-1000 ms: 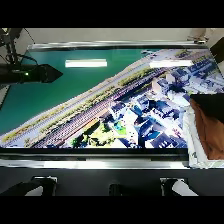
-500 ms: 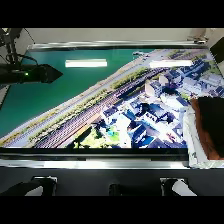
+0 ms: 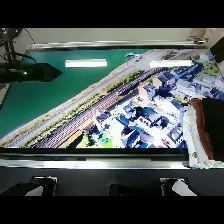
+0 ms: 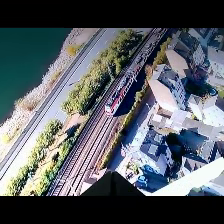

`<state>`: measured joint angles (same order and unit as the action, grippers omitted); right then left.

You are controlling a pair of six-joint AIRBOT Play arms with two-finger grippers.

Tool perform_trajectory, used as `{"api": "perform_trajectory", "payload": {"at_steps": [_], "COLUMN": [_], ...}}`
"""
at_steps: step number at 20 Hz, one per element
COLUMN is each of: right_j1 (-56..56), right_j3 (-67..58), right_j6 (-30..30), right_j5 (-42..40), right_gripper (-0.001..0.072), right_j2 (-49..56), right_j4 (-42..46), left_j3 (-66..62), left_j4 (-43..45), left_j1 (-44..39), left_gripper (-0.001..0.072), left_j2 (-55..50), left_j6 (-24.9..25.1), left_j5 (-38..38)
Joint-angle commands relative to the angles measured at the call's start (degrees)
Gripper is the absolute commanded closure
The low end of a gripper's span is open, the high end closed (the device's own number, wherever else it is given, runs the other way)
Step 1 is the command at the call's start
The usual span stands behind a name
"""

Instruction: Fold the shirts.

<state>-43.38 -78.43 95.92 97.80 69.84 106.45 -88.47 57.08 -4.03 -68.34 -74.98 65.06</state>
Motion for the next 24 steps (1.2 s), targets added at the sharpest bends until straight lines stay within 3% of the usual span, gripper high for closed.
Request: {"api": "perform_trajectory", "payload": {"at_steps": [1,3,5,7,8,9,10,11,13,15,24], "right_j1": [0.7,6.32,16.98,30.77,37.44,43.69,48.59,53.0,59.45,64.11,66.73], "right_j3": [-12.31,-24.35,-31.1,-31.71,-31.65,-31.28,-30.05,-27.34,-20.37,-15.34,-14.32], "right_j6": [-3.67,-4.26,-4.22,-1.86,0.48,3.89,7.63,10.36,11.13,11.91,11.69], "right_j5": [-9.94,-21.68,-32.17,-34.67,-31.47,-24.94,-17.84,-10.8,-5.6,-6.56,-5.29], "right_gripper": [0.0008,0.001,0.0024,0.0028,0.0035,0.0039,0.006,0.0177,0.0134,0.0016,0.0018], "right_j2": [-0.02,-0.04,-0.02,0.5,1.75,3.85,6.27,8.98,12.52,13.99,15.43], "right_j4": [-3.19,-6.82,-10.45,-11.89,-11.87,-11.93,-12.09,-13.4,-16.9,-16.92,-15.98], "left_j3": [-4.79,-11.21,-16.24,-16.61,-16.13,-14.64,-11.28,-5.16,9.44,19.96,23.61], "left_j4": [0.76,10.38,31.78,45.9,46.34,45.57,45.07,44.33,40.81,40.57,40.59], "left_j1": [0.02,-1.14,-4.35,-6.95,-7.13,-7.1,-6.99,-6.93,-7.06,-7.5,-7.82], "left_gripper": [0.0685,0.0687,0.0687,0.0685,0.068,0.0568,0.0288,0.0136,0.0137,0.0138,0.0139], "left_j2": [0.07,-0.66,-2.97,-5.66,-7.13,-8.48,-9.31,-9.05,-4.52,0.83,2.93], "left_j6": [0.15,-0.63,-8.83,-11.65,-11.72,-13.88,-16.52,-17.79,-20.06,-26.16,-27.06], "left_j5": [-1.25,-5.95,-7.65,-3.08,2.4,10.25,18.23,23.06,20.2,13.79,12.22]}}
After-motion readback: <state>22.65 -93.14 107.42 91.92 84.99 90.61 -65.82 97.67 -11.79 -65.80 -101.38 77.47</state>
